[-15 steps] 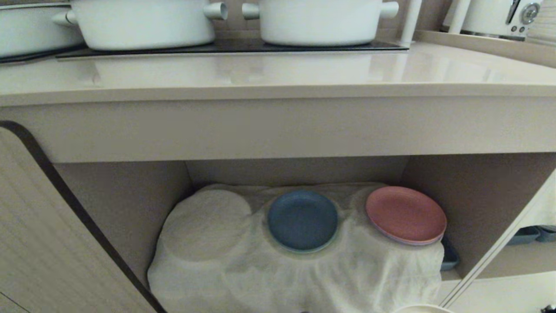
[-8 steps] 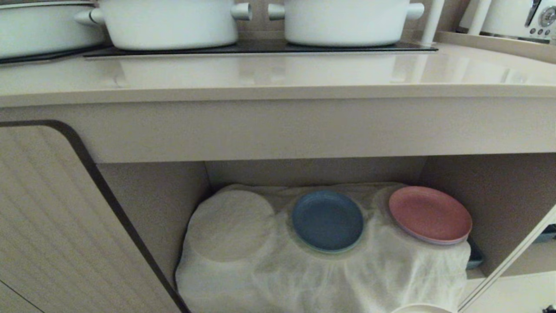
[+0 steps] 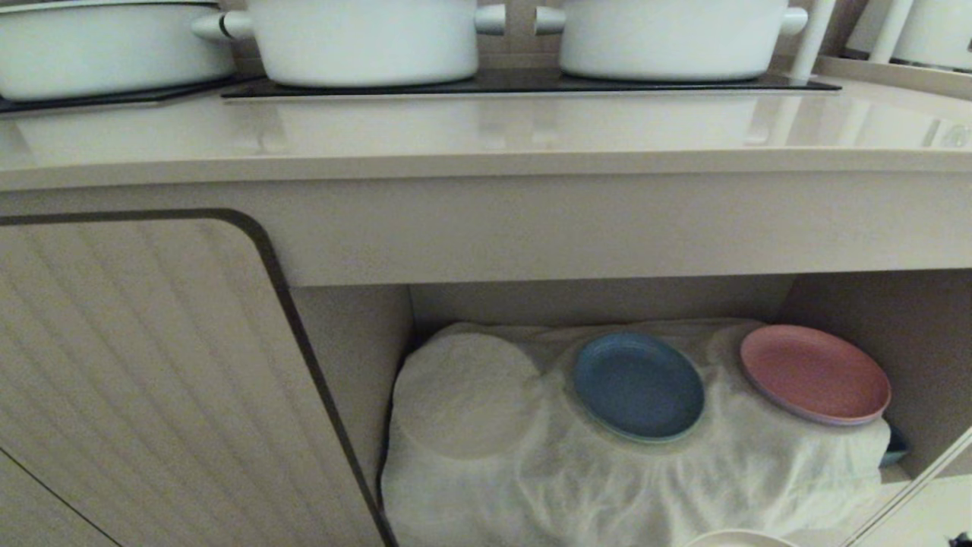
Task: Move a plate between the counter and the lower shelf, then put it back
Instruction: Put the plate in the cupboard
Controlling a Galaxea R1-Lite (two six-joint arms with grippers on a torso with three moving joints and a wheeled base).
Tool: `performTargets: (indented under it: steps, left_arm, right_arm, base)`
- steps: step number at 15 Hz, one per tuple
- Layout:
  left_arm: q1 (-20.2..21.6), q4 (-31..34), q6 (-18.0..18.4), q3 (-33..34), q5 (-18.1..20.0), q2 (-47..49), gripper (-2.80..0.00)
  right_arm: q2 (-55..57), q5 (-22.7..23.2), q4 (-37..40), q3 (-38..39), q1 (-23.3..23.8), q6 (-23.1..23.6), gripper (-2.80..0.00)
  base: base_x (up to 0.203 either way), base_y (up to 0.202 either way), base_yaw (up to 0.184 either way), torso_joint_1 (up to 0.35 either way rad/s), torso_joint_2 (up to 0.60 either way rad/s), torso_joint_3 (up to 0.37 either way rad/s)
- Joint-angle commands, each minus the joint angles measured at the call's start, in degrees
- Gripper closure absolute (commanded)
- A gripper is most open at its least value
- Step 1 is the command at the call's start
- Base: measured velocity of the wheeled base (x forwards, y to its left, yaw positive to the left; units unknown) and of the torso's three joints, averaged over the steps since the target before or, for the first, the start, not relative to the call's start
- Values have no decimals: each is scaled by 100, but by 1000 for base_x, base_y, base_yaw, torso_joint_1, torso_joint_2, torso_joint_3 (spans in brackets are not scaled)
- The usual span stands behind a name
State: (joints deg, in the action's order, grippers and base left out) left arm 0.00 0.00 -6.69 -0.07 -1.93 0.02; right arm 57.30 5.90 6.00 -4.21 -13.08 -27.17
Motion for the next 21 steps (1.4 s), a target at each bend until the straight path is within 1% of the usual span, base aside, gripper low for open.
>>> performTargets:
  steps: [1,9,11,18,21]
  left_arm:
    - [0,0,-7,4,-1,-2,0]
    - [0,0,-7,-1,-1,-2,0]
    - [0,0,-4,3,-1,-2,0]
    - [0,0,-7,7,-6,-2,0]
    - [0,0,1,-1,-1,-2,0]
  right_arm:
    - [10,8,-2,-1,-2,-16,0]
    - [10,16,-2,-1,-2,-16,0]
    - [10,16,-2,-1,-2,-16,0]
    - [3,16,2,-19,-2,20,0]
    - [97,47,5,-102,-2,181,0]
  base:
    - [0,197,-4,5,2,0]
    - [0,196,-1,3,3,2]
    - [0,128,4,3,4,2]
    - [0,0,0,0,0,0]
    - [0,0,0,0,0,0]
